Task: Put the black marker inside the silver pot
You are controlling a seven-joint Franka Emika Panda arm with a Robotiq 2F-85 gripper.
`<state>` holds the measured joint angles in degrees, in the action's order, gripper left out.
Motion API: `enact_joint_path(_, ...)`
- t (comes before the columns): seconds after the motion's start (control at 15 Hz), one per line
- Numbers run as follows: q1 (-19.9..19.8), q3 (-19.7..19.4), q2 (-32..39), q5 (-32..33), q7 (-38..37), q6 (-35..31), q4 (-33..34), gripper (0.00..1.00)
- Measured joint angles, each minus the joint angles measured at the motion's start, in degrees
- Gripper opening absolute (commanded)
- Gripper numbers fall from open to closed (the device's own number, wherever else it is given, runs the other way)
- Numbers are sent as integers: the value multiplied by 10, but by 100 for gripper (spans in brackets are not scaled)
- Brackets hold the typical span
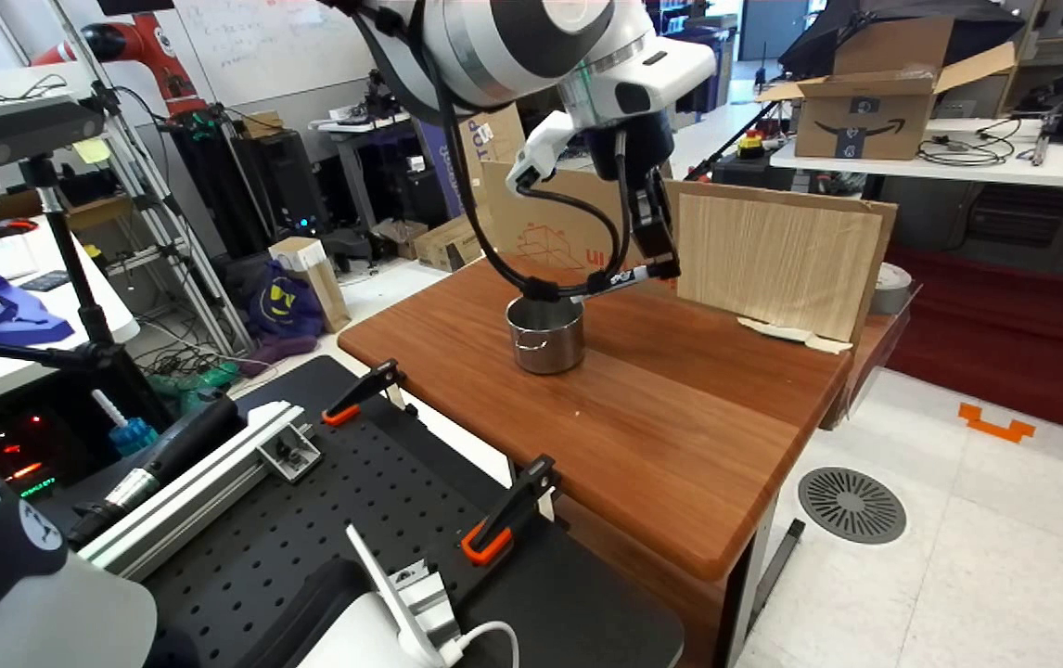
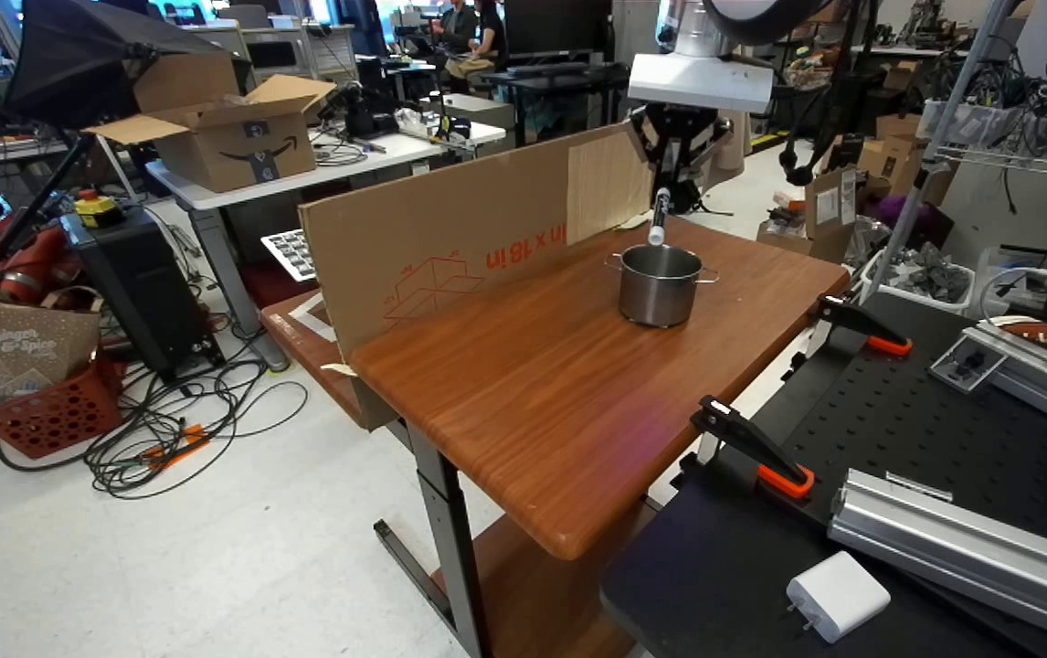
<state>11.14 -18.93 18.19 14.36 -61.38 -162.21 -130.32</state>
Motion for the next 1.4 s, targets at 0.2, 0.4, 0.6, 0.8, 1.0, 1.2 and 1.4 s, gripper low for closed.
enact_joint_path(0.2, 37, -27, 0, 87, -56, 0, -8, 5)
enact_joint_path(0.4, 57, -36, 0, 154, -101, 0, -9, 5)
enact_joint_path(0.6, 71, -39, 0, 204, -133, 0, -16, 5)
enact_joint_path(0.8, 85, -42, 0, 237, -154, 0, -24, 5)
enact_joint_path(1.0, 94, -42, 0, 258, -164, 0, -31, 5)
enact_joint_path(1.2, 100, -42, 0, 263, -165, 0, -39, 44)
enact_joint_path(1.4, 102, -42, 0, 269, -167, 0, -44, 58)
